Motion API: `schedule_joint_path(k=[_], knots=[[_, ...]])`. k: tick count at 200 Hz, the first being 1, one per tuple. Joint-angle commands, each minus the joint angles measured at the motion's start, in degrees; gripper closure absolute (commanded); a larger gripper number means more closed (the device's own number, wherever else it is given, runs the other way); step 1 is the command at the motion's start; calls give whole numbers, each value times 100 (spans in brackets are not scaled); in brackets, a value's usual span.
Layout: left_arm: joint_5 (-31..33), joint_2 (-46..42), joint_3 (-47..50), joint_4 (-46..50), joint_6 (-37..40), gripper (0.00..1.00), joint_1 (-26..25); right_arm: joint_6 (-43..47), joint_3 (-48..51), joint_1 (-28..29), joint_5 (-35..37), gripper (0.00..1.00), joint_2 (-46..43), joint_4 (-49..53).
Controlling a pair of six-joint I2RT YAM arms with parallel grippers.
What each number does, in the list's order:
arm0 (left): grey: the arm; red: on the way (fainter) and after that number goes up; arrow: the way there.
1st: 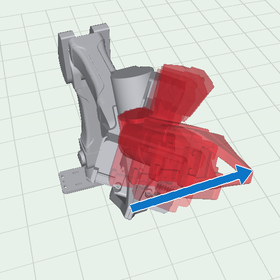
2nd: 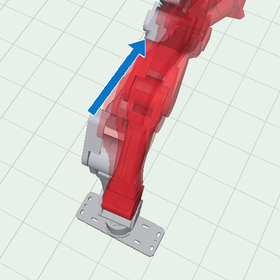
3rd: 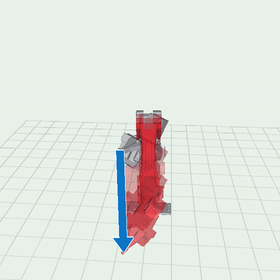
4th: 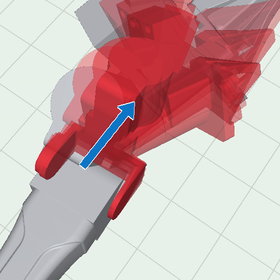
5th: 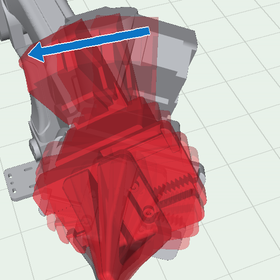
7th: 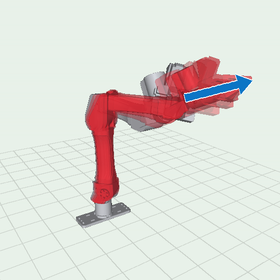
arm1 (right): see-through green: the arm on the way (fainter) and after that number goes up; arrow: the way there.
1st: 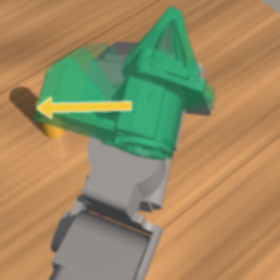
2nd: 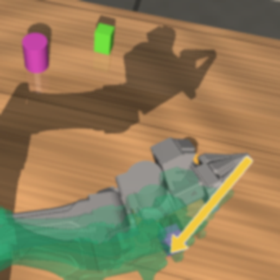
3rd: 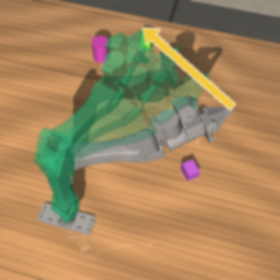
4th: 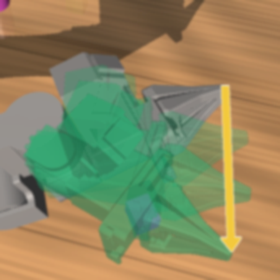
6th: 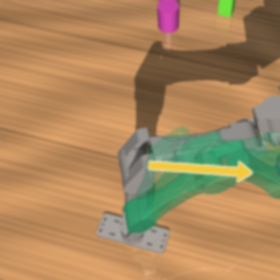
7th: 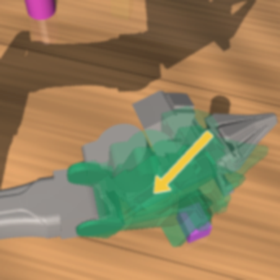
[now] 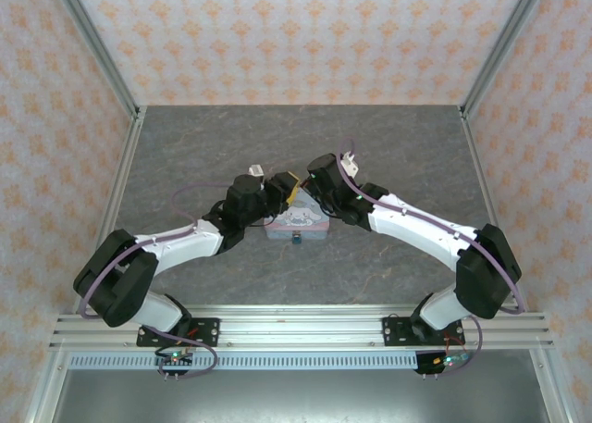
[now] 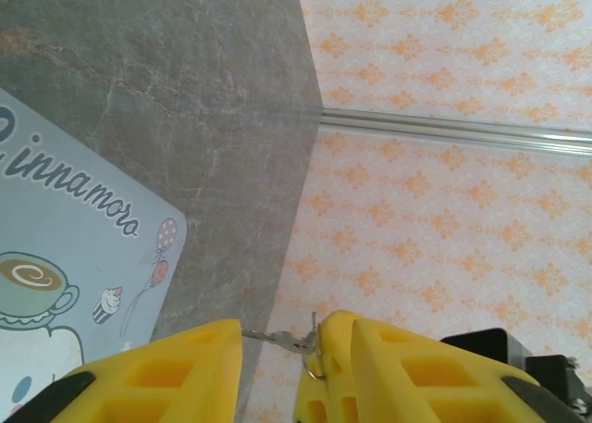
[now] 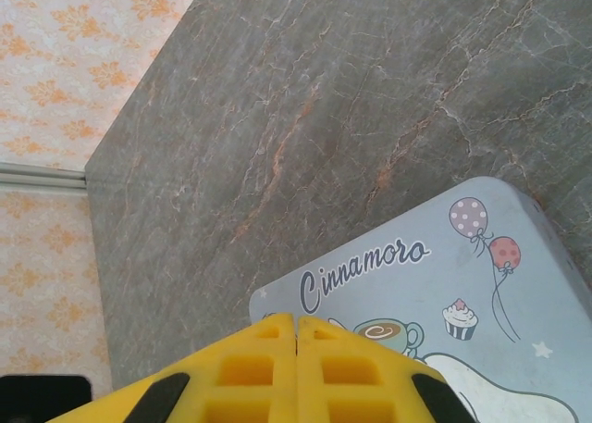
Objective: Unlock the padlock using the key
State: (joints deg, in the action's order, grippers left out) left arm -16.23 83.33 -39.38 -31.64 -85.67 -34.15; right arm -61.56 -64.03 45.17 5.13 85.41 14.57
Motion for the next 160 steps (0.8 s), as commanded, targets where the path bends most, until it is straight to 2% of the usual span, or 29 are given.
schedule_joint_path(k=[1,160], knots=[[110,60,-223,-197,-11,66,-74,-63,110,-50,16,100,28,-110],[122,223,-368,-129,77,77,-162,-102,207,-96,-106,100,2,-230]])
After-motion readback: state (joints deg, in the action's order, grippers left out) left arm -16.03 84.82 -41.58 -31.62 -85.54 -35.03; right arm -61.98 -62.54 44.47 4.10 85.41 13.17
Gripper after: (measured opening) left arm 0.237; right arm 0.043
